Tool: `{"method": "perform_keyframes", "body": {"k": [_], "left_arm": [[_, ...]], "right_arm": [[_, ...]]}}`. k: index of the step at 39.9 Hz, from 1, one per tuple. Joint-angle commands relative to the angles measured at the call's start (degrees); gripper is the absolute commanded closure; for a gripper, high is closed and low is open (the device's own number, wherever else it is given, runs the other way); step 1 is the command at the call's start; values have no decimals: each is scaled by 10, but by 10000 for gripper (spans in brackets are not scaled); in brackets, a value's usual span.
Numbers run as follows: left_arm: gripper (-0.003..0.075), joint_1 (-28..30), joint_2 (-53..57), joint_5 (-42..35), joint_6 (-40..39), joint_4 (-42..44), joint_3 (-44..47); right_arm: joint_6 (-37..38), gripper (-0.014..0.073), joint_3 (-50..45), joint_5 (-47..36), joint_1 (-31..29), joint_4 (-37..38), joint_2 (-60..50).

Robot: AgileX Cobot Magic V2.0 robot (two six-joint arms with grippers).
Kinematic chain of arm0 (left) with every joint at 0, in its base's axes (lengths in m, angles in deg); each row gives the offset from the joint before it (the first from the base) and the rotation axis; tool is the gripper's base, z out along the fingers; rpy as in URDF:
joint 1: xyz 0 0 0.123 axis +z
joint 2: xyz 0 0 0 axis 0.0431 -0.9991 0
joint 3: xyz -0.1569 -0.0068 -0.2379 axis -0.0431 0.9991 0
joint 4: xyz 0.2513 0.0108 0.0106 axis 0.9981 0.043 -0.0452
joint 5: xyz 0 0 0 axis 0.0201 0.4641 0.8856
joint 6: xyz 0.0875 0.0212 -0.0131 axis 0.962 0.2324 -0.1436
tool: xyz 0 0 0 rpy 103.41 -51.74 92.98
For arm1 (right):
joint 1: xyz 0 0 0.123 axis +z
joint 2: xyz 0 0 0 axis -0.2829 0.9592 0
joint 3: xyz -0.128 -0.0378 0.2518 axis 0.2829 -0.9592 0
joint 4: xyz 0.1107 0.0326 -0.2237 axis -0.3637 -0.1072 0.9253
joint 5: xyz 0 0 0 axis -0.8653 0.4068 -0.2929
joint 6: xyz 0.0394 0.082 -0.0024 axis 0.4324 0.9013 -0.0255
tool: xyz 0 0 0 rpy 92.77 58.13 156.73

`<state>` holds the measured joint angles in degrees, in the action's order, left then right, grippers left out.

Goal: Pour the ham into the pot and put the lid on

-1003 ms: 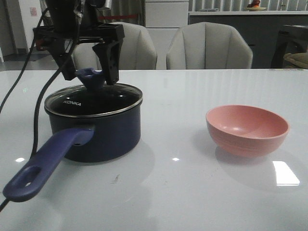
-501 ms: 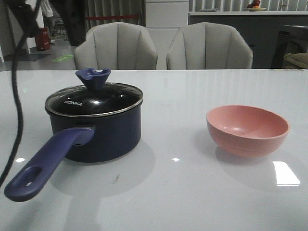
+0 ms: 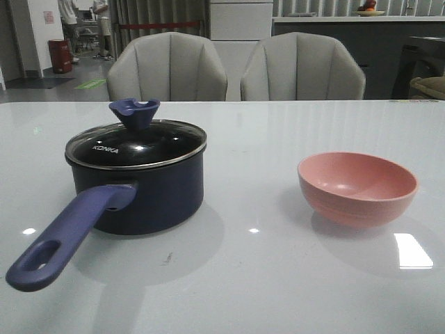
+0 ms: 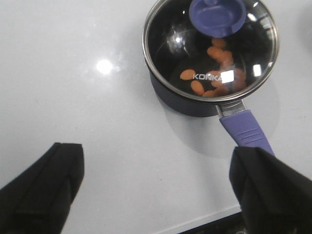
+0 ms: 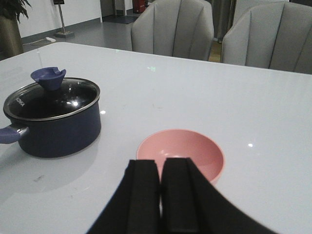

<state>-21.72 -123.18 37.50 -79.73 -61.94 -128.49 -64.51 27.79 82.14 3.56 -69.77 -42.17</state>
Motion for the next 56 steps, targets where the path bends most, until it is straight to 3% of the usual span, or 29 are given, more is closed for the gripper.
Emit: {"method": "perform_keyframes", "body": {"k": [1, 16, 24, 26, 29, 36, 39, 56], "left_arm": [[103, 1, 83, -89, 0, -5, 41], [103, 1, 415, -182, 0, -5, 230], [111, 1, 540, -228, 0, 8, 330], [145, 1, 554, -232, 0, 8, 347], [262, 1, 559, -240, 0, 9, 362], [621, 1, 559, -245, 0, 17, 361], [594, 1, 559, -245, 0, 17, 362], [607, 1, 559, -245, 0, 17, 362]], "right_arm": [[-5, 417, 17, -41, 1, -3, 4], [-5, 417, 17, -41, 1, -3, 4], [-5, 417, 17, -41, 1, -3, 4], [-5, 417, 17, -41, 1, -3, 4], [-5, 417, 17, -41, 1, -3, 4], [-5, 417, 17, -41, 1, -3, 4], [-5, 417, 17, -41, 1, -3, 4], [-5, 417, 17, -41, 1, -3, 4]]}}
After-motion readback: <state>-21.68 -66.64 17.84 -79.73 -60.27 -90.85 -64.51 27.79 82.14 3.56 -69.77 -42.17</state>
